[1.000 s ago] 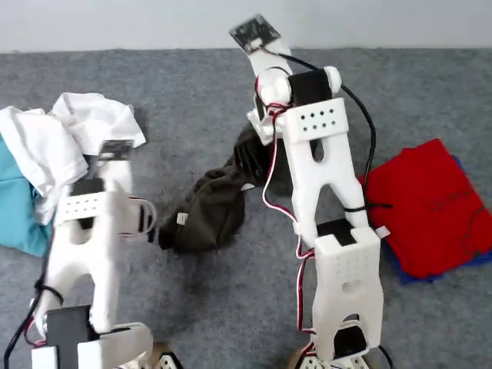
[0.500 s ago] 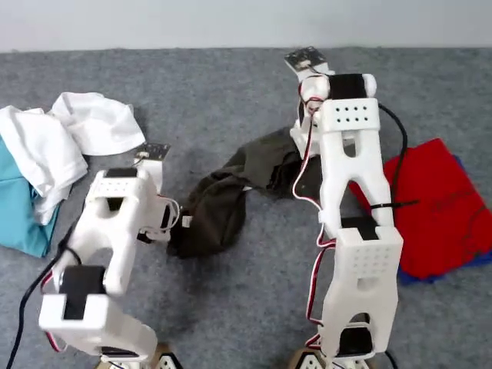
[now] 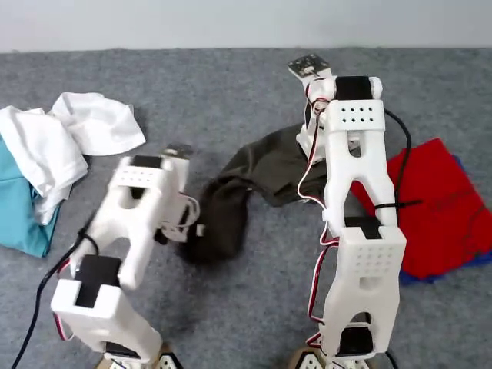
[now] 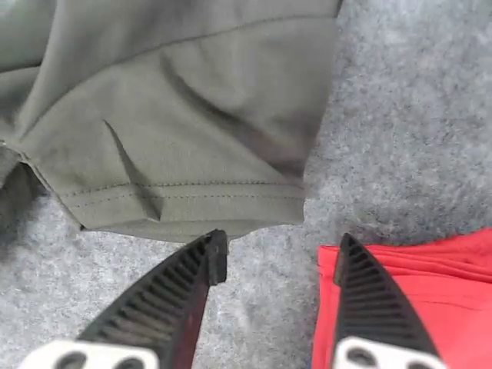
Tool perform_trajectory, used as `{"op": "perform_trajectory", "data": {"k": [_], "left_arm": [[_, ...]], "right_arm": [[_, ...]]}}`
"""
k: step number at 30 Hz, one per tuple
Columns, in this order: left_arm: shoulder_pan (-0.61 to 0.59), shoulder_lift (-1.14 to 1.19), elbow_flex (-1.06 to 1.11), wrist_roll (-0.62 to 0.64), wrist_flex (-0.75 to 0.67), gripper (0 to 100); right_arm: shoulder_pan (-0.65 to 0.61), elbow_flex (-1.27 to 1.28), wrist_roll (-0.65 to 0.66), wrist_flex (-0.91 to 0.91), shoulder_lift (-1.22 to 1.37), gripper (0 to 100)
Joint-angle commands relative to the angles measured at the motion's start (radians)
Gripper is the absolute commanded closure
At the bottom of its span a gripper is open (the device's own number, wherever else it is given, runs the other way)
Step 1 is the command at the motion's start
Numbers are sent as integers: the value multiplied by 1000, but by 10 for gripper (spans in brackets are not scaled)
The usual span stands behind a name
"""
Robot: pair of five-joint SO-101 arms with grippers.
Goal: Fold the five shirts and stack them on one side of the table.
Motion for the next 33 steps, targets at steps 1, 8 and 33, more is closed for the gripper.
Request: {"op": "perform_trajectory", "data": {"k": [1,8,33], "left_arm": [[11,51,18,8,-97,795],[57,103,-22,-2,-97,988],[-203,-445,-239,-49,207,989]], "right_arm": [[10,0,11,38,-22,779],[-15,3,11,38,-13,779],[31,83,14,42,-122,775]]}}
